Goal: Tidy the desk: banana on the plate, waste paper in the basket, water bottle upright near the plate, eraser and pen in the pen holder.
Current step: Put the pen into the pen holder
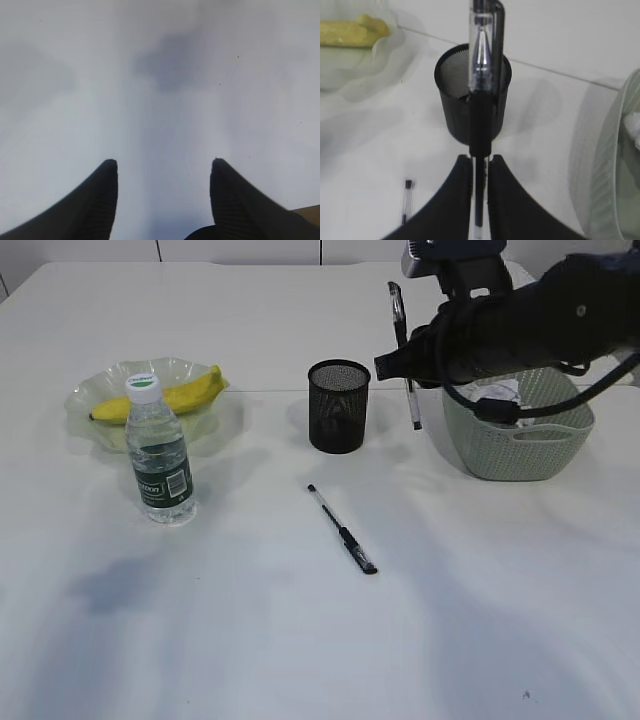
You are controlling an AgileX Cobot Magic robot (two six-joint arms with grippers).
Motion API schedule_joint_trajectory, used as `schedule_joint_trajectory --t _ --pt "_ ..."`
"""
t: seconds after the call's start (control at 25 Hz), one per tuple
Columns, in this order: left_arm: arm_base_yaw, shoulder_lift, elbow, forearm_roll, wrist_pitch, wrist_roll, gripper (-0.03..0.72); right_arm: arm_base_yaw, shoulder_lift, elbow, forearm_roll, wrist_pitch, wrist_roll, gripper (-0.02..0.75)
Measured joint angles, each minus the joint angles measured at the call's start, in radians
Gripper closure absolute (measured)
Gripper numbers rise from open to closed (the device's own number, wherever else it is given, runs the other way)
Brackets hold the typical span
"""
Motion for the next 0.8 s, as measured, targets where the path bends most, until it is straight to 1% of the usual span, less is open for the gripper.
schedule_joint_trajectory --t 0.16,0.32,0.8 --pt "0.000 0.000 0.000 0.000 0.000 0.000 0.276 0.000 0.049 -0.010 0.002 -0.120 -0.002 0.695" --pt "0.000 0.000 0.000 0.000 0.000 0.000 0.276 0.000 0.115 -0.075 0.002 -0.196 -0.002 0.695" --pt "0.000 0.000 0.000 0.000 0.000 0.000 0.276 0.000 0.342 -0.367 -0.010 -0.222 -0.002 0.695"
